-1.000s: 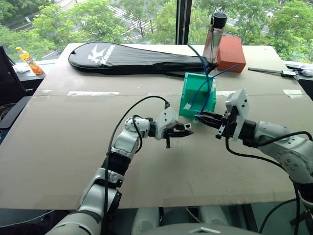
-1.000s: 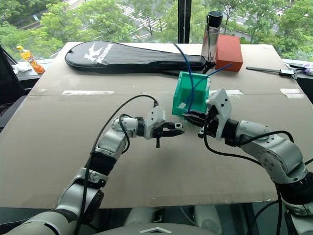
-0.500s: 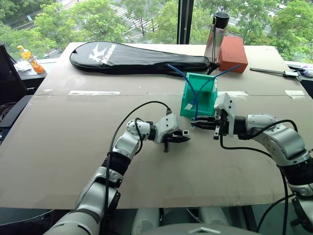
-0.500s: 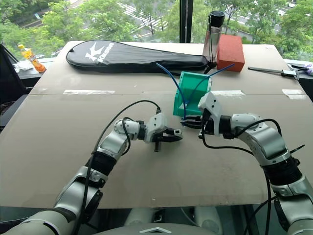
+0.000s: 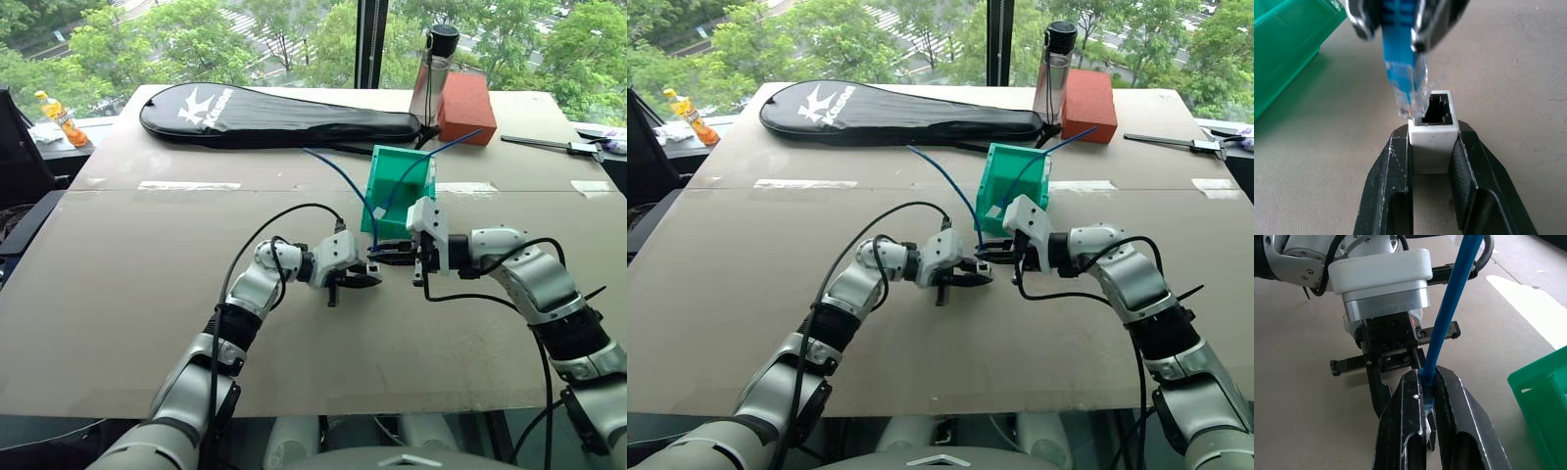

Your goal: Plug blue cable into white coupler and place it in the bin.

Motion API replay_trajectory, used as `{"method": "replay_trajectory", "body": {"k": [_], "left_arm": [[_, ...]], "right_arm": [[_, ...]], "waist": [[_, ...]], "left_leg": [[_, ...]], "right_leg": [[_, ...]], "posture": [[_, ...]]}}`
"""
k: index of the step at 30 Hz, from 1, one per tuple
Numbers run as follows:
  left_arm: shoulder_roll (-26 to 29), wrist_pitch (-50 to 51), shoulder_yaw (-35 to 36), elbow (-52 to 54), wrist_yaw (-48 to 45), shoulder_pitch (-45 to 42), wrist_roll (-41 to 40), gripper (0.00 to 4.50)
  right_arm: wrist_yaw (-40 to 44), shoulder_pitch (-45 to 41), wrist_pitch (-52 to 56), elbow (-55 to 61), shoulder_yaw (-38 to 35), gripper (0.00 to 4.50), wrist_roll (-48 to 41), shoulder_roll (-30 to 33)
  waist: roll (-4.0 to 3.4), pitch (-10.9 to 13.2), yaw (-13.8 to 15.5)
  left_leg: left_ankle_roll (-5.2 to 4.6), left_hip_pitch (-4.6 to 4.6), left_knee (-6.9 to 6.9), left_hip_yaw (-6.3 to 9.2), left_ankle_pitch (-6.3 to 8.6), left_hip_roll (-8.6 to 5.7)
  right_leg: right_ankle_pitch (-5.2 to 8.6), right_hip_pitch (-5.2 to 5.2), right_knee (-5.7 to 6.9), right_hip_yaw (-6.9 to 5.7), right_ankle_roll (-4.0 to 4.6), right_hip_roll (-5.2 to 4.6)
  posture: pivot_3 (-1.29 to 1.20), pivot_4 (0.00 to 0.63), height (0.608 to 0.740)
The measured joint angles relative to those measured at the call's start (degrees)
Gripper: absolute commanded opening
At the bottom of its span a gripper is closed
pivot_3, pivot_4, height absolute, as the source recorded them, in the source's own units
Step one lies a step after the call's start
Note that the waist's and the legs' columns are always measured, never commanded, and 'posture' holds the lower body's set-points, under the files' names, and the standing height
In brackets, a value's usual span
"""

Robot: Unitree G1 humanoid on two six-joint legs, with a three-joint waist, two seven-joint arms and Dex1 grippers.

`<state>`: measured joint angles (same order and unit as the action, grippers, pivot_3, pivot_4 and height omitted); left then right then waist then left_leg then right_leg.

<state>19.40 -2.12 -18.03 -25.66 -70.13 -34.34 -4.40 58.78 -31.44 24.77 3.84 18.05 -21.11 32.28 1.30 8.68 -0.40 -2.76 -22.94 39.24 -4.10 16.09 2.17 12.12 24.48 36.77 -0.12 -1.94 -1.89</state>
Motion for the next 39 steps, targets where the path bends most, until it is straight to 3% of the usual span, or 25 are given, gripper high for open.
{"method": "replay_trajectory", "body": {"k": [39], "left_arm": [[0.0,-2.3,-0.1,-1.9,-0.1,-0.8,0.8,0.41]], "right_arm": [[9.1,-2.8,-8.9,-7.0,0.2,0.0,6.7,0.2]], "waist": [[-0.01,0.0,-0.1]], "left_leg": [[0.01,0.08,0.04,-0.03,-0.01,0.01]], "right_leg": [[-0.01,-0.02,0.07,0.02,0.0,0.0]], "posture": [[0.0,0.15,0.74]]}}
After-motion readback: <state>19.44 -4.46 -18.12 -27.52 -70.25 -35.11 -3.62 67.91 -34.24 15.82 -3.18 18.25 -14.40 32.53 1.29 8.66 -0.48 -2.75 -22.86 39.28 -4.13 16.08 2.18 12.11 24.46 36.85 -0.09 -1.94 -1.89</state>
